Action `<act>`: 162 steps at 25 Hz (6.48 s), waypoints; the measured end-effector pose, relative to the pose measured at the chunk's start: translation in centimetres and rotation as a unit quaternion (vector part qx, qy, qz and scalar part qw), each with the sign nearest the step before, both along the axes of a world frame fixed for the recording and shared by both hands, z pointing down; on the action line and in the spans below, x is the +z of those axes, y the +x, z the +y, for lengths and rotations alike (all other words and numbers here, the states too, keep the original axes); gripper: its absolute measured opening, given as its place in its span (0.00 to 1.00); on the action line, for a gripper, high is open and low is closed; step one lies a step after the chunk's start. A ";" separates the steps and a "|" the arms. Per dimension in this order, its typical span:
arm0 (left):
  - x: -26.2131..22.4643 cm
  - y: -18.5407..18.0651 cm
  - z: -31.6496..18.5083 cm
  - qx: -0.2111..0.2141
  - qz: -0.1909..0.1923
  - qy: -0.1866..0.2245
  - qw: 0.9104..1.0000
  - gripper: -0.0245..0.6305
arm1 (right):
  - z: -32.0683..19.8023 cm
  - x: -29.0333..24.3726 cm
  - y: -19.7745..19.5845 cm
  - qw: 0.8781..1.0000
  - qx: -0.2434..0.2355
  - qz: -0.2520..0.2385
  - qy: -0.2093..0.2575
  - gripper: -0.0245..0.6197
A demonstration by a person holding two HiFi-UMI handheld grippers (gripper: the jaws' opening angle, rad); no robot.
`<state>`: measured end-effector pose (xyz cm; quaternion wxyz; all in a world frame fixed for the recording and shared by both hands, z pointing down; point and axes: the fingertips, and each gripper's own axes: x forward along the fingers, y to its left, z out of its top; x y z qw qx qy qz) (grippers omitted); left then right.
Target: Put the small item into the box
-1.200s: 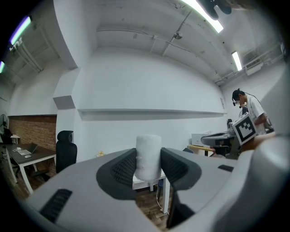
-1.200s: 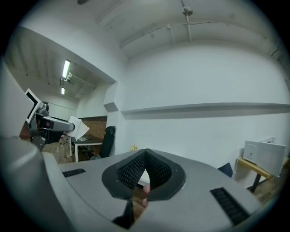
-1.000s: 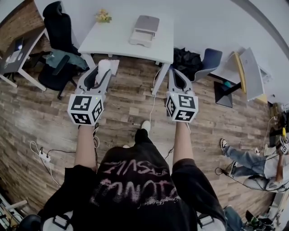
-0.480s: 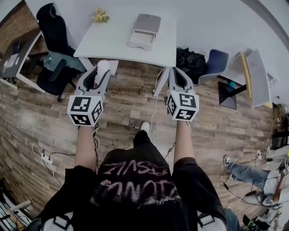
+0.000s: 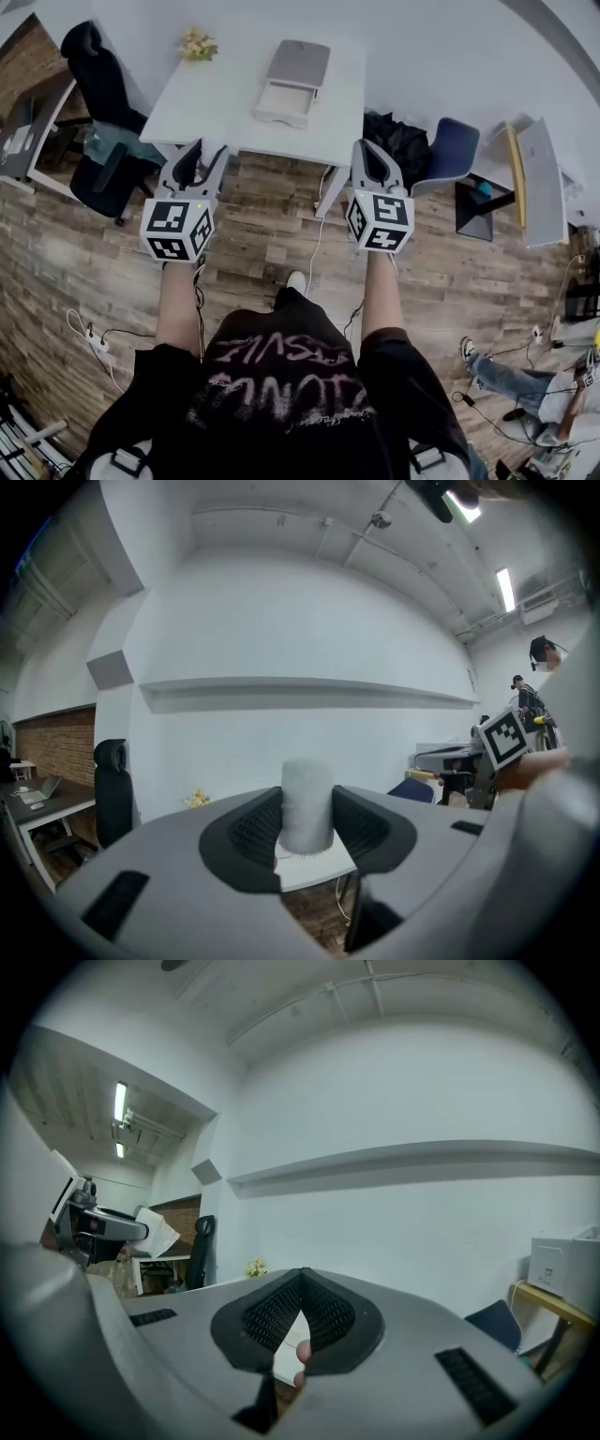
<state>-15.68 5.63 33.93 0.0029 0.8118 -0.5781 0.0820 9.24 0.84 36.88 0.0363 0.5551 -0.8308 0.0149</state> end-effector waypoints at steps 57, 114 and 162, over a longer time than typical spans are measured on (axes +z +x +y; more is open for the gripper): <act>1.7 -4.3 -39.8 0.100 0.022 -0.037 0.994 0.30 | -36.0 1.9 -6.9 0.997 0.063 0.012 -0.032 0.05; 17.3 6.0 -39.0 0.169 -0.037 -0.240 0.955 0.30 | -40.3 5.0 -1.8 0.997 0.040 -0.023 -0.069 0.06; 29.3 8.2 -36.7 0.205 -0.245 -0.389 0.864 0.34 | -39.8 8.0 1.8 0.993 0.054 -0.017 -0.105 0.06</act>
